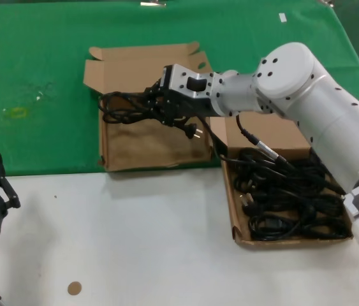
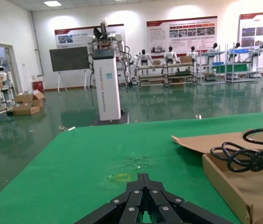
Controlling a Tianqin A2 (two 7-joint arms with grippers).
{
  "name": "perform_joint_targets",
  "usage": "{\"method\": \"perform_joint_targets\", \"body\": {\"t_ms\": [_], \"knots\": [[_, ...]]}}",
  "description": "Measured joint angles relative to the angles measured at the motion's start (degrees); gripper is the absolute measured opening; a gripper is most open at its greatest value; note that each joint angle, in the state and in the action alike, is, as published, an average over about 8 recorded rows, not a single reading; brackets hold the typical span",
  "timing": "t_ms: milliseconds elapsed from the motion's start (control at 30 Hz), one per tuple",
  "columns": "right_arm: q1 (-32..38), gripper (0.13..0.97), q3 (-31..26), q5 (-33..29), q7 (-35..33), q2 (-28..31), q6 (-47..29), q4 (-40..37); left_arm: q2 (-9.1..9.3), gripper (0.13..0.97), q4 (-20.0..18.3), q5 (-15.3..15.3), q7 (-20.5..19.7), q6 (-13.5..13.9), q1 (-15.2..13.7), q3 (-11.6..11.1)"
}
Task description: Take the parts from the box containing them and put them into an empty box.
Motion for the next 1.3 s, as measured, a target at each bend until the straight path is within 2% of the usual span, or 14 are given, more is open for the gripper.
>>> {"method": "perform_joint_targets", "body": {"t_ms": [167,367,567,867,1100,1167,1300], "knots": [[1.05,0.169,0.44,0.55,-1.86,-0.81,0.9,-3.03,0.0,0.144,0.0,0.0,0.0,0.0,0.0,0.0],[2.19,0.215,0.96,1.09,-3.62,-1.39,1.75,-6.14,0.0,0.144,0.0,0.0,0.0,0.0,0.0,0.0],[2.64,0.23,1.3,1.34,-3.88,-1.22,2.13,-6.68,0.0,0.144,0.0,0.0,0.0,0.0,0.0,0.0],[1.15,0.362,0.88,0.43,-0.28,0.67,1.83,-1.69,0.0,0.144,0.0,0.0,0.0,0.0,0.0,0.0],[-0.21,0.54,1.31,0.81,0.27,1.04,2.44,-0.1,0.0,0.158,0.0,0.0,0.0,0.0,0.0,0.0],[-1.28,0.565,1.74,1.22,0.48,1.22,3.01,0.9,0.0,0.165,0.0,0.0,0.0,0.0,0.0,0.0],[-4.14,0.667,2.88,2.31,1.05,1.69,4.53,3.56,0.0,0.172,0.0,0.0,0.0,0.0,0.0,0.0]]}}
